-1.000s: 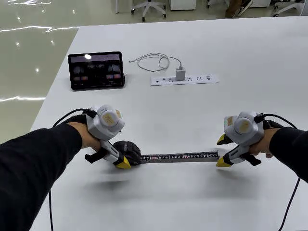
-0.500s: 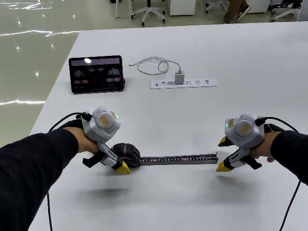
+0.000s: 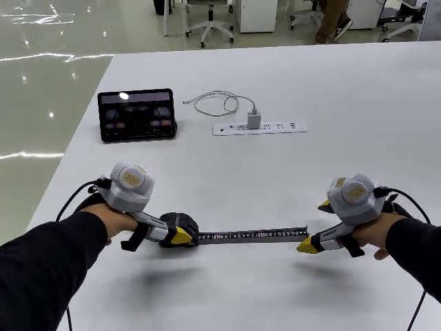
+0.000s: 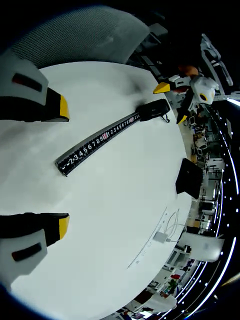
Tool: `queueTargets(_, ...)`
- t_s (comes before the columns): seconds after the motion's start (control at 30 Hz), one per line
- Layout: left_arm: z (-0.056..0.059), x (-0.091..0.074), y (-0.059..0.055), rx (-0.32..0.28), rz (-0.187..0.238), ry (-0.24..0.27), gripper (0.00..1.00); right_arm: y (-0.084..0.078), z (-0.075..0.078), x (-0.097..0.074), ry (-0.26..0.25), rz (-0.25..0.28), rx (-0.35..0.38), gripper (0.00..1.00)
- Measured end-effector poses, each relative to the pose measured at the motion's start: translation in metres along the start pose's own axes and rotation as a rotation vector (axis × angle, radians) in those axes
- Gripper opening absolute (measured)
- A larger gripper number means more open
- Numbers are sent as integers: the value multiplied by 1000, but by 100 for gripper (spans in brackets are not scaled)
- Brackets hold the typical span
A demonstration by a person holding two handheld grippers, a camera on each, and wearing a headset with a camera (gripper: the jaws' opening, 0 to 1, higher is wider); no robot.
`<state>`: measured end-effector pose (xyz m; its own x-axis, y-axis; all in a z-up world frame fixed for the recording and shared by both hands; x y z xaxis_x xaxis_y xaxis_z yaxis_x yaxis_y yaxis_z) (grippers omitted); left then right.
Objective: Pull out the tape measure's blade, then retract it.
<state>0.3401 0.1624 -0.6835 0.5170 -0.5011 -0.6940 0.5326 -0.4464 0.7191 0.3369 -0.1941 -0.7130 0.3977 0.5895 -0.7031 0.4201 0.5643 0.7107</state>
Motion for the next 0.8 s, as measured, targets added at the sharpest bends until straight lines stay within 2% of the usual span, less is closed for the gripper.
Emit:
queueTargets(0.1, 2, -6, -4, -6, 23, 16, 100, -1, -4, -5, -41, 17, -24, 69)
queueTargets(0.23, 2, -16, -4, -32, 82, 36, 100, -1, -9, -12, -94, 33, -20, 68)
queueTargets(0.5, 8, -36, -15, -59, 158, 83, 100, -14, -18, -29, -93, 79, 55, 76)
queueTargets(0.63, 14, -40, -24, -55, 161, 85, 100, -24, -23, -40, -101, 81, 53, 78)
queueTargets(0.67, 15, -43, -26, -49, 163, 90, 100, -25, -23, -45, -140, 109, 41, 81)
queueTargets(0.73, 19, -47, -27, -60, 180, 92, 100, -29, -26, -51, -144, 118, 43, 85)
queueTargets(0.8, 21, -49, -29, -60, 183, 93, 100, -31, -28, -57, -158, 135, 48, 85)
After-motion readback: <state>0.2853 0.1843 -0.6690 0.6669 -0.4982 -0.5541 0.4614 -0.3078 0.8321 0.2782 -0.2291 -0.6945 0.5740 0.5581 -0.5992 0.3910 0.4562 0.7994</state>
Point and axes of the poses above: the centre of the closed fingertips' face, and the gripper's own axes: x roughly forward along the fingers, z roughly to its right, y roughly out of its top, the point moved 6 cm from there along -x, roughly backward along the fingers, and after that the axes turned 4 degrees about z, right-handed, at the moved point
